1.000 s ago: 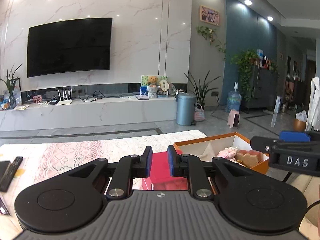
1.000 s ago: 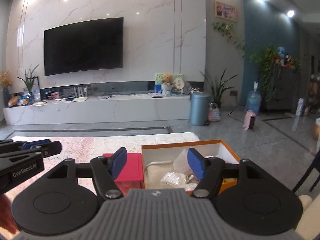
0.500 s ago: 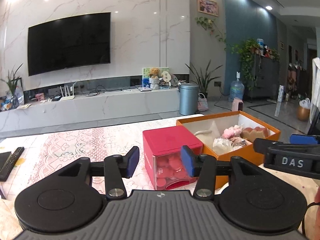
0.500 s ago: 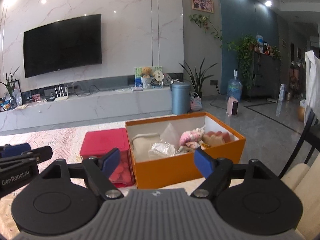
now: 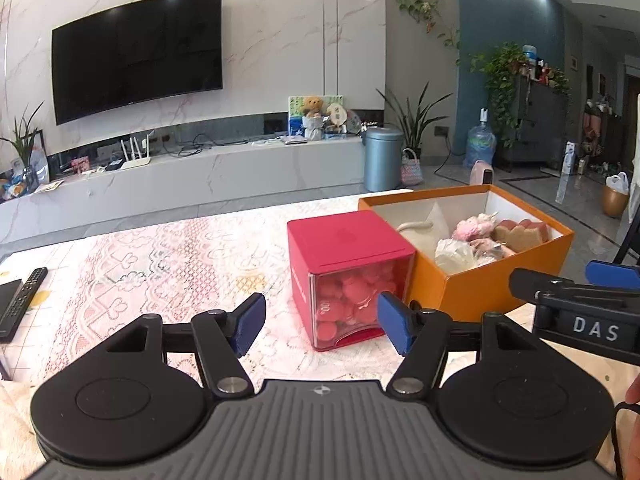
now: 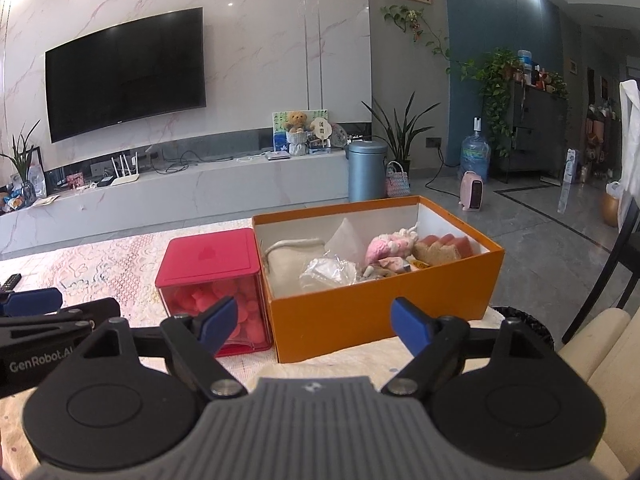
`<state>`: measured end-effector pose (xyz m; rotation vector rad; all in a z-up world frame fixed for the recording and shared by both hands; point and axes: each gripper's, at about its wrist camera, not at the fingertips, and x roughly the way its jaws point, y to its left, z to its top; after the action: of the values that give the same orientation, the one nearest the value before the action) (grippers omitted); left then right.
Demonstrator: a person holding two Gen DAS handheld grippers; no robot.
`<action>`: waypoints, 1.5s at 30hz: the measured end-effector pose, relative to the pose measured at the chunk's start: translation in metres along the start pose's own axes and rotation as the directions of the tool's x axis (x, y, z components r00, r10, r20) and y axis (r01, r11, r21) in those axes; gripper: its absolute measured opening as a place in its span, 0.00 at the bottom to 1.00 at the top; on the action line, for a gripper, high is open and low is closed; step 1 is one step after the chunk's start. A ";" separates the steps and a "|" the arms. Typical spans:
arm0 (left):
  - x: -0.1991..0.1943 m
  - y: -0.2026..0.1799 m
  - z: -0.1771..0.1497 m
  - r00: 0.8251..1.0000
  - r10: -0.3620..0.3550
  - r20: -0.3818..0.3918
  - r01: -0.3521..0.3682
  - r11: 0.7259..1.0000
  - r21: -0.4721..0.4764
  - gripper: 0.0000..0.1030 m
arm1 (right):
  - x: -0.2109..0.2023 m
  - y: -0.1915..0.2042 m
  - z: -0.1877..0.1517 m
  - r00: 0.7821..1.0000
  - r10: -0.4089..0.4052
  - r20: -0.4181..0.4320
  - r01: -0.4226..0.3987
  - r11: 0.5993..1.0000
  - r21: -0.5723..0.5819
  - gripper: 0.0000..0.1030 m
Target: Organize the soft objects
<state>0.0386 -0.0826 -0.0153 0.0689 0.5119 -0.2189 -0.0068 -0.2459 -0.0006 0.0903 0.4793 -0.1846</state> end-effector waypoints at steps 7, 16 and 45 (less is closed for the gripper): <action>-0.002 0.003 0.000 1.000 0.005 -0.011 -0.005 1.000 -0.001 0.75 | 0.001 0.001 0.001 1.000 0.001 0.000 -0.001 1.000 0.003 0.82; -0.003 0.006 0.003 1.000 0.006 -0.012 -0.006 1.000 -0.010 0.75 | -0.001 0.003 0.001 1.000 0.005 0.005 -0.005 1.000 -0.009 0.82; -0.003 0.004 0.004 1.000 0.006 -0.012 -0.006 1.000 -0.005 0.75 | -0.001 0.004 0.000 1.000 0.010 0.002 -0.010 1.000 -0.017 0.82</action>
<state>0.0393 -0.0785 -0.0103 0.0665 0.5245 -0.2110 -0.0067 -0.2421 0.0004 0.0761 0.4780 -0.1711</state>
